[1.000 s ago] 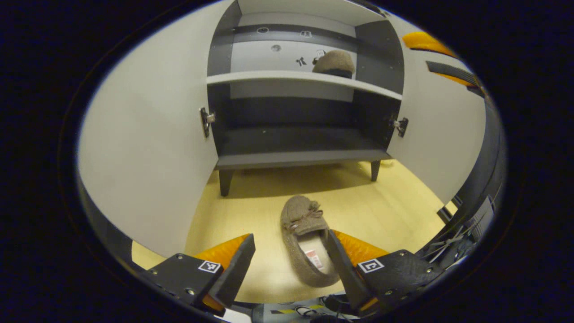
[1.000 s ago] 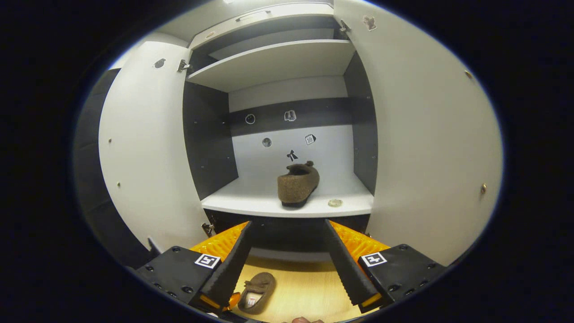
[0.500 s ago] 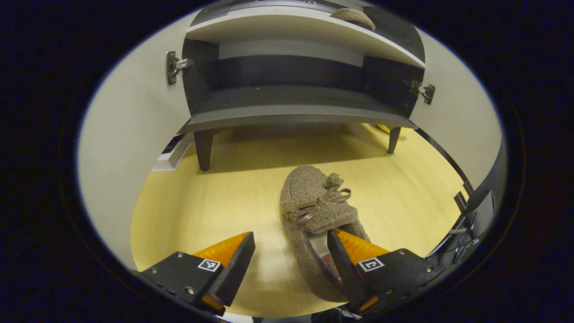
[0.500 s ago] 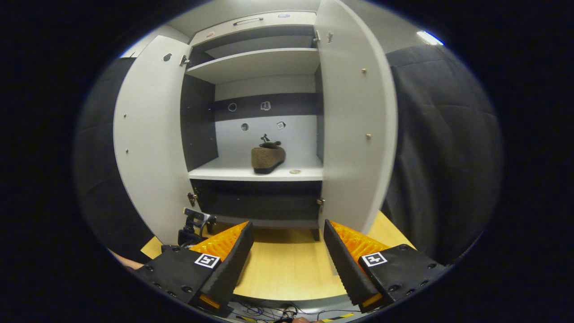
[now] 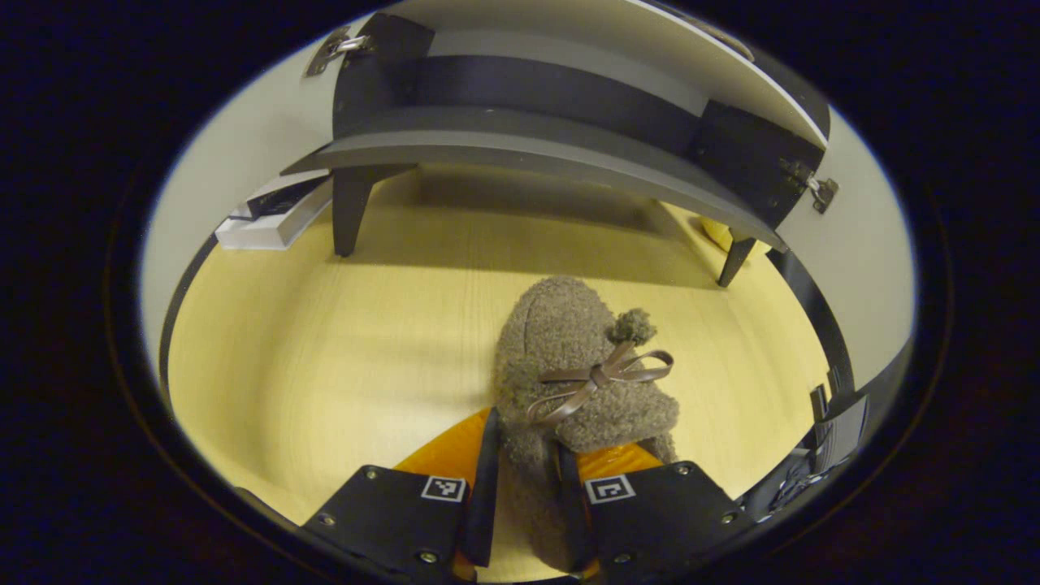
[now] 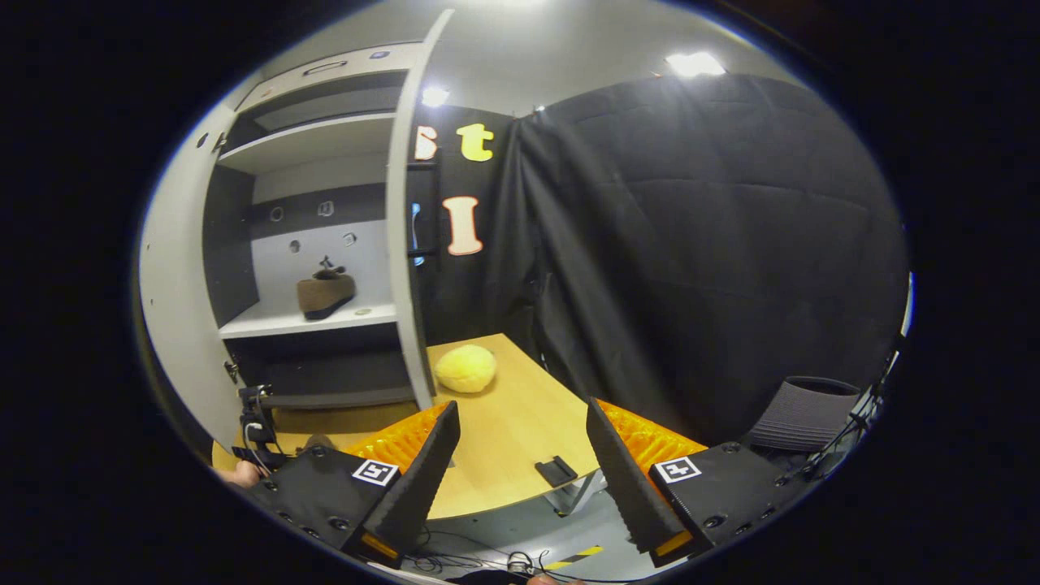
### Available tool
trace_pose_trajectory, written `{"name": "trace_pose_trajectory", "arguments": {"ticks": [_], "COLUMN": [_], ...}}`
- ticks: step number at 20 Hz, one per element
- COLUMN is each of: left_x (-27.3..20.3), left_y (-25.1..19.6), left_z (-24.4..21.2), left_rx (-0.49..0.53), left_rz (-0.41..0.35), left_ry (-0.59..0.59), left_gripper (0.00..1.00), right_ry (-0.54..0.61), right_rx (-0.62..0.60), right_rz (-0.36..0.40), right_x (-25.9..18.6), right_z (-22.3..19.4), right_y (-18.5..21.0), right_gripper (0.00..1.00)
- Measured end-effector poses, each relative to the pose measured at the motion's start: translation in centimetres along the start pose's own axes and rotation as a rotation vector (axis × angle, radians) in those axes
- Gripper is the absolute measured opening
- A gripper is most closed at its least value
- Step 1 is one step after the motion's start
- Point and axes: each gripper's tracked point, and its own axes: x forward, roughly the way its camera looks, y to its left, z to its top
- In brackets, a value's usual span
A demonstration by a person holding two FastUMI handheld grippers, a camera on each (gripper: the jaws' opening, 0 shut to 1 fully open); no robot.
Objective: Grab one shoe with the right hand and put it into the shoe cabinet, grab the other shoe with the left hand and put it into the shoe cabinet; then close the right door with the right hand and the left door with the left hand.
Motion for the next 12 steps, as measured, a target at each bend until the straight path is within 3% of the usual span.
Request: {"name": "trace_pose_trajectory", "arguments": {"ticks": [2,9,10,11,12], "left_x": [-0.4,0.1,0.0,-0.6,0.6], "left_y": [-0.1,-0.1,-0.2,0.3,0.7], "left_z": [0.1,0.2,0.2,0.6,0.6], "left_rx": [0.003,0.058,0.063,0.078,0.061], "left_rz": [0.012,0.05,0.06,0.104,0.124], "left_ry": [0.011,0.037,0.041,0.034,0.026], "left_gripper": [0.22,0.23,0.28,0.28,0.15], "right_ry": [-0.017,-0.071,-0.069,-0.065,-0.059], "right_rx": [0.015,0.014,0.026,0.039,0.051], "right_rz": [-0.019,0.013,0.023,0.032,0.039], "right_x": [1.2,6.5,7.1,7.9,8.6], "right_z": [0.8,3.3,3.5,3.5,3.4], "right_y": [-1.2,-3.0,-3.1,-3.3,-3.4], "right_gripper": [0.98,0.98,0.98,0.98,0.98]}}
